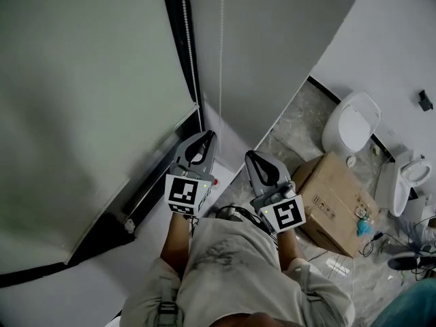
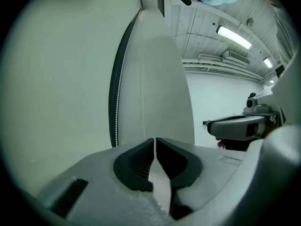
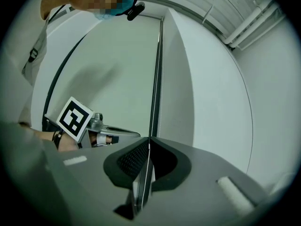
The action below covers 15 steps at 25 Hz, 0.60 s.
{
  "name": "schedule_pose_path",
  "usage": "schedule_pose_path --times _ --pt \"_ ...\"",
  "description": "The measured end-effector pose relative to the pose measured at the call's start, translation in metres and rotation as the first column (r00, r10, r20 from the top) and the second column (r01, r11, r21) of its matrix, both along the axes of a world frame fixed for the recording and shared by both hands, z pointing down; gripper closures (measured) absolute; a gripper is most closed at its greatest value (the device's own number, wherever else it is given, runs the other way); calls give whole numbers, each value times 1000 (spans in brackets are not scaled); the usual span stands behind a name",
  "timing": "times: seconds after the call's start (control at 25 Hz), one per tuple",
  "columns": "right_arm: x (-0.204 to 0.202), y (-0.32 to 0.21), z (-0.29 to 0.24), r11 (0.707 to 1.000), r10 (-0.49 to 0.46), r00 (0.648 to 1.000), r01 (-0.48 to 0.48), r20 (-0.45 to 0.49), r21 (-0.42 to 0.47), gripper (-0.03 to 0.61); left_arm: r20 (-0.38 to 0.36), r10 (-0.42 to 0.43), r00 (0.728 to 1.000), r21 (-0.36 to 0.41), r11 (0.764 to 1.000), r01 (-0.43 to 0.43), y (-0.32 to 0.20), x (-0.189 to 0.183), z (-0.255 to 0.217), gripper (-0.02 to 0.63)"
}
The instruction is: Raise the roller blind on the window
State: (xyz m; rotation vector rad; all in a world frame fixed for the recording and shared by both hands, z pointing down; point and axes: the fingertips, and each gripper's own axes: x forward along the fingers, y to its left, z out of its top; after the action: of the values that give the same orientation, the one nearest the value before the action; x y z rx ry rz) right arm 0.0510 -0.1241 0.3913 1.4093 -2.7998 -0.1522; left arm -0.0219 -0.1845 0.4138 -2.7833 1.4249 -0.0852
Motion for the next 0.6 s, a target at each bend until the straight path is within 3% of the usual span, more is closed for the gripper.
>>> schedule_pose_path --times 0.6 --pt "5 -21 8 999 -36 999 36 3 -13 511 36 -42 998 -11 999 42 -56 15 12 534"
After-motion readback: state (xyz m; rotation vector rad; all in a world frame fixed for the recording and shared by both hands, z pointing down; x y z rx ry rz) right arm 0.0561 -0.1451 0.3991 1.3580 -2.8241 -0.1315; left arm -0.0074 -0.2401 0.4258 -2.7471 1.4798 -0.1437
